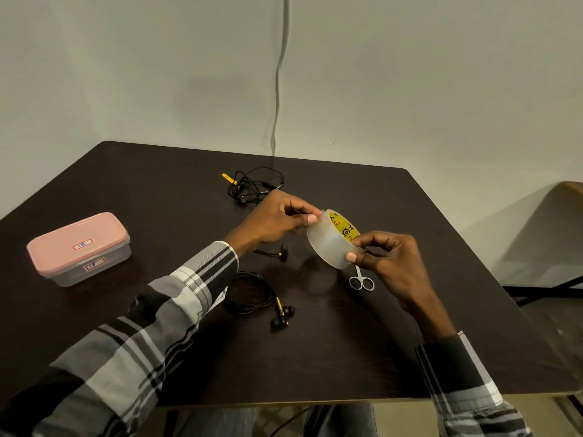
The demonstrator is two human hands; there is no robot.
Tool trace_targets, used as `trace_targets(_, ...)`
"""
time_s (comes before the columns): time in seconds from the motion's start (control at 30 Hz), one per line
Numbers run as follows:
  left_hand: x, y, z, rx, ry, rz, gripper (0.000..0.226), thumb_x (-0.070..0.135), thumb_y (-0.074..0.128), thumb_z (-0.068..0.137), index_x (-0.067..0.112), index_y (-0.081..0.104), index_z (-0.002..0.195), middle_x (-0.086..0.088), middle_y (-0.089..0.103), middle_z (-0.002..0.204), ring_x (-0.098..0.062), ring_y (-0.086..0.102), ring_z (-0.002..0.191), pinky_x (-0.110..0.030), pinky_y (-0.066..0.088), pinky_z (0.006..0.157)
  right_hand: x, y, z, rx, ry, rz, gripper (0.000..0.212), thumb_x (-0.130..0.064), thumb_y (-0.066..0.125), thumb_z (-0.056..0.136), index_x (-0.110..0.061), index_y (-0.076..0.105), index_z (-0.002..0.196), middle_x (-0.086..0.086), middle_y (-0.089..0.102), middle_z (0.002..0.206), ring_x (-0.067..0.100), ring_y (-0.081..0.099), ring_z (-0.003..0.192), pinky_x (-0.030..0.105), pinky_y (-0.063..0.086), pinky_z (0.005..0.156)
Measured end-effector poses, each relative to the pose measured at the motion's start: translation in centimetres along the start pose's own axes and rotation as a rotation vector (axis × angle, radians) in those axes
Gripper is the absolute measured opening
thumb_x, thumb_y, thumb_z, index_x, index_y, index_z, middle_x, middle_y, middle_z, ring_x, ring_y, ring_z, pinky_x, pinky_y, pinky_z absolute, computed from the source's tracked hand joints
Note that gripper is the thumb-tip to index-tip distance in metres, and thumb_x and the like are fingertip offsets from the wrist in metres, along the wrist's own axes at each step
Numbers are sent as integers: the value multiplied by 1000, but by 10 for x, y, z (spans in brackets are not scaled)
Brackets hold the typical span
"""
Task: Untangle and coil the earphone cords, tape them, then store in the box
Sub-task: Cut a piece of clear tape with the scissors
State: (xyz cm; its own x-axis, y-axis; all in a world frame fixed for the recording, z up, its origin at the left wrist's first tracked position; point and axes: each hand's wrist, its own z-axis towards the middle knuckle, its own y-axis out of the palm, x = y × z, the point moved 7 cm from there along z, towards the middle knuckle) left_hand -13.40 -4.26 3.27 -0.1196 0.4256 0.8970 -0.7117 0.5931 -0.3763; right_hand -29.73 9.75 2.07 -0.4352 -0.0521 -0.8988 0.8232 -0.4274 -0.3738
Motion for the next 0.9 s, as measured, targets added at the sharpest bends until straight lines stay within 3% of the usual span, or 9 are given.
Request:
trace_targets(0.13, -3, -3, -5, 27, -30, -68, 30, 10, 71, 88, 8, 68, 118, -10, 72, 107, -23, 71, 95, -37, 60, 81, -2, 0, 0, 5, -19, 1, 13, -2, 83, 73, -5, 76, 84, 4, 76, 92, 6, 69, 81, 20, 57, 71)
trace_targets(0.27, 2, -5, -14, 124, -5, -94, 37, 14, 85, 74, 8, 70, 107, -4, 72, 103, -13, 69, 90, -26, 58, 83, -3, 0, 2, 48, -29, 11, 13, -1, 83, 73, -3, 76, 83, 8, 75, 89, 9, 68, 80, 21, 56, 72)
trace_targets(0.37, 4, -1, -17, 109, 37, -66, 31, 14, 87, 69, 7, 71, 96, -4, 72, 93, -11, 67, 83, -28, 57, 82, -6, 0, 3, 67, -33, 26, 12, -1, 83, 73, -2, 76, 83, 8, 76, 89, 6, 67, 79, 17, 54, 71)
trace_targets(0.63, 10, -11, -18, 198, 156, 112, 12, 16, 81, 78, 11, 77, 87, 3, 71, 85, -12, 69, 80, -26, 56, 78, -4, 3, 2, 48, -16, 37, 12, -2, 83, 73, -4, 76, 82, 8, 76, 89, 6, 67, 80, 17, 54, 72)
trace_targets(0.8, 19, -11, -23, 249, 299, 201, 19, 13, 77, 82, 13, 76, 100, -1, 70, 90, -13, 66, 85, -25, 54, 74, -6, 6, 1, 24, -22, 73, 9, -1, 82, 75, -4, 75, 80, 11, 75, 85, 9, 66, 77, 18, 53, 68)
trace_targets(0.9, 22, -11, -23, 273, 348, 280, 12, 16, 73, 86, 13, 77, 97, 2, 71, 92, -11, 66, 86, -24, 54, 73, -7, 8, 1, 14, -10, 130, 8, 0, 80, 77, -2, 74, 82, 12, 73, 81, 10, 66, 73, 19, 53, 66)
